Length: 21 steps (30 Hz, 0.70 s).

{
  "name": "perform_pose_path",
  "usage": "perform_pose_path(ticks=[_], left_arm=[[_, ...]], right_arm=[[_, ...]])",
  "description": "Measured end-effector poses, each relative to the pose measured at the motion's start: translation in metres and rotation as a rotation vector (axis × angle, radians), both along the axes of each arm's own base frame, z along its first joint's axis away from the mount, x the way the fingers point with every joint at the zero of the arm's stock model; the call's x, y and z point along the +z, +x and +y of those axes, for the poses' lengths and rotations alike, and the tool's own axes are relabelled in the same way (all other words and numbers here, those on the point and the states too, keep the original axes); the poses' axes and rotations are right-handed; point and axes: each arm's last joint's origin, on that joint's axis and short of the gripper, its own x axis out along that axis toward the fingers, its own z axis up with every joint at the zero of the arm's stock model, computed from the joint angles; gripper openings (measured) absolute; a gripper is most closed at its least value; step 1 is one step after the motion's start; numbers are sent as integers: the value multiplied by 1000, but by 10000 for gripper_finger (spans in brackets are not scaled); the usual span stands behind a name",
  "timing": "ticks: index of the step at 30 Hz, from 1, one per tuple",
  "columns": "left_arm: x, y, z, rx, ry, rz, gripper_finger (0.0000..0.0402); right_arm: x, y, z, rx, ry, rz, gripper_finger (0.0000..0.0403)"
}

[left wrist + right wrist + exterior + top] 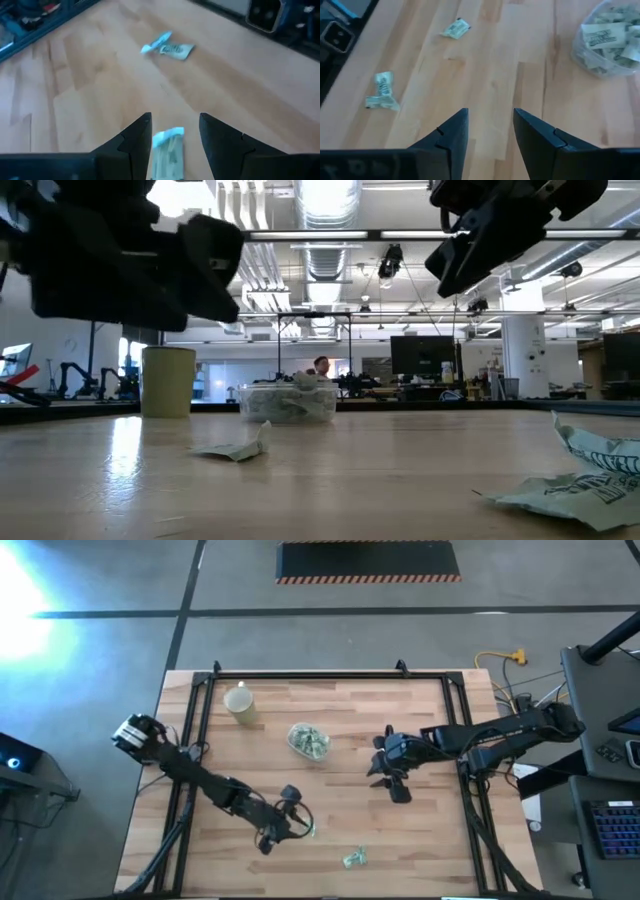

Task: Pick and place Stevia / Truvia into bins
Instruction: Put the top stevia packet into the transparent container

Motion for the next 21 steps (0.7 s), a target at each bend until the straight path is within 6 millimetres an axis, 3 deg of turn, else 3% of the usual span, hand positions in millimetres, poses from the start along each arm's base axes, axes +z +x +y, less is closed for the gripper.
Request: perform_pose_path(ticks=[13,21], left_arm=[[-31,24,27,52,-142,177,148],[-40,27,29,38,-143,223,148]], right_arm=[[-3,0,0,-15,-5,12,140],[-4,0,0,-15,-5,13,138]])
